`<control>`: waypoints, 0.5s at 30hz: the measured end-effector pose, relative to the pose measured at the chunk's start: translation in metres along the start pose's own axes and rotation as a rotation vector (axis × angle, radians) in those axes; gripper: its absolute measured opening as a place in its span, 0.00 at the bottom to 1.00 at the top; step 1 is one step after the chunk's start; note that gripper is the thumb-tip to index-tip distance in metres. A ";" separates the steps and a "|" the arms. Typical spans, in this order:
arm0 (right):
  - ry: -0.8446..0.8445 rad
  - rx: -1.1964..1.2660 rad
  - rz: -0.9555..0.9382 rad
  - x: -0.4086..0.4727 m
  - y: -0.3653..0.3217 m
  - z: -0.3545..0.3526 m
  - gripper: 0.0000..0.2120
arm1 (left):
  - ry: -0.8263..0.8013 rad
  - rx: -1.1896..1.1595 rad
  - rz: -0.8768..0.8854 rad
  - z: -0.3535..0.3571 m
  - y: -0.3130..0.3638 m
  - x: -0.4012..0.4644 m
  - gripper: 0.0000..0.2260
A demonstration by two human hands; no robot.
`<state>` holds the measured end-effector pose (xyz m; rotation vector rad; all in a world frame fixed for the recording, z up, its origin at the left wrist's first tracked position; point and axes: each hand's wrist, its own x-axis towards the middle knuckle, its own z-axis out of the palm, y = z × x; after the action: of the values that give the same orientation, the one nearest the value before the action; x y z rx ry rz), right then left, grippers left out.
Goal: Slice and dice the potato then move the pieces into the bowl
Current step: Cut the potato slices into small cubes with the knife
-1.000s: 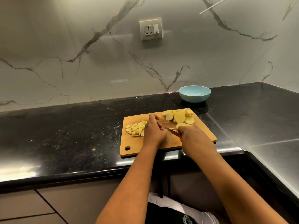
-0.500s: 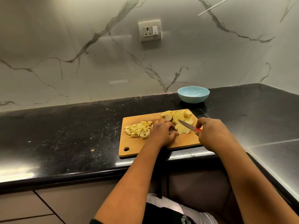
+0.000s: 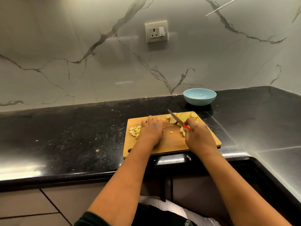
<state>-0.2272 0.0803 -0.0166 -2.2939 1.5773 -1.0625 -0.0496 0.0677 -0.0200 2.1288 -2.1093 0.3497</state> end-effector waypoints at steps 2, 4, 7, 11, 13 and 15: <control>0.019 0.010 -0.034 0.002 0.000 0.005 0.04 | 0.091 -0.025 -0.038 0.003 -0.009 -0.001 0.09; 0.055 0.025 -0.078 0.004 0.002 0.011 0.04 | 0.183 -0.121 -0.078 0.004 -0.013 -0.002 0.10; 0.145 0.063 -0.149 0.004 0.008 0.020 0.04 | 0.274 -0.192 -0.092 0.003 -0.015 0.000 0.12; 0.262 0.166 -0.167 0.003 0.015 0.023 0.06 | 0.396 -0.202 -0.114 0.000 -0.013 0.002 0.11; 0.282 0.186 -0.137 0.004 0.016 0.023 0.06 | 0.472 -0.150 -0.153 -0.003 -0.012 0.002 0.10; 0.284 0.195 -0.118 0.005 0.017 0.024 0.05 | 0.432 -0.050 -0.168 -0.005 -0.010 0.004 0.15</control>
<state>-0.2236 0.0626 -0.0403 -2.2040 1.3658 -1.5559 -0.0402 0.0656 -0.0134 1.9648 -1.6717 0.6607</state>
